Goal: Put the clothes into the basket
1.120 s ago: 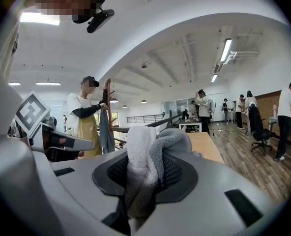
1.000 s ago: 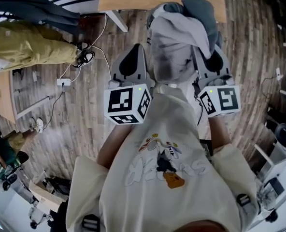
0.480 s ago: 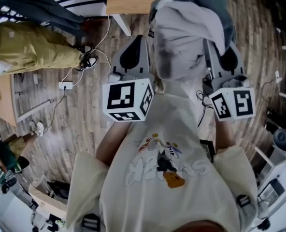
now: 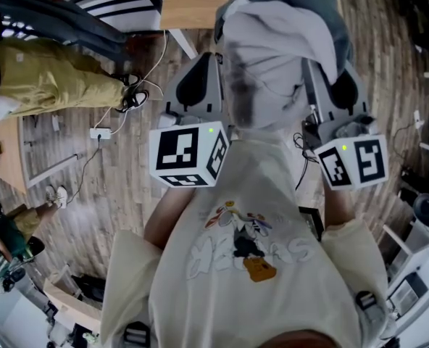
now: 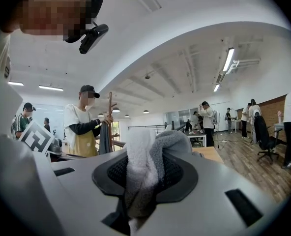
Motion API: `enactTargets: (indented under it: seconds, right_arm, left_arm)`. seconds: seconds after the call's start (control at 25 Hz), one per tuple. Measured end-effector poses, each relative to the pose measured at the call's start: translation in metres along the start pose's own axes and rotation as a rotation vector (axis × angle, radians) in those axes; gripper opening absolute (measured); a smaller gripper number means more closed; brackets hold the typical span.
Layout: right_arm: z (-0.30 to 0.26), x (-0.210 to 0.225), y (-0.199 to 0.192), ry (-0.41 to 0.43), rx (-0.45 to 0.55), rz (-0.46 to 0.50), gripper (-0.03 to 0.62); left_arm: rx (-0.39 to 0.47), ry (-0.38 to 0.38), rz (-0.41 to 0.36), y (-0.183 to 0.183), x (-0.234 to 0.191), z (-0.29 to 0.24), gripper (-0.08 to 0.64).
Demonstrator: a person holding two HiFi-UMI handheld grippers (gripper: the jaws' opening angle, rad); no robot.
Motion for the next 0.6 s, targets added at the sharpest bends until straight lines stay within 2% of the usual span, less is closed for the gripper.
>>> enactTargets:
  seconds: [0.32, 0.6]
  right_arm:
    - [-0.025, 0.028, 0.028, 0.035, 0.031, -0.034, 0.114]
    - [-0.073, 0.067, 0.058, 0.077, 0.075, -0.053, 0.114]
  left_arm:
    - [0.021, 0.009, -0.010, 0.014, 0.006, -0.045, 0.002]
    - [0.038, 0.019, -0.028, 0.032, 0.000, -0.107, 0.002]
Point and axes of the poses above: the fingertips, and each gripper's own axes: z backward along the fingers, x to its right, y out of its top, the point moved 7 cm from there along z, backward along the fingers, and after that the axes turned 14 degrees about x, right-handed, at the moved point
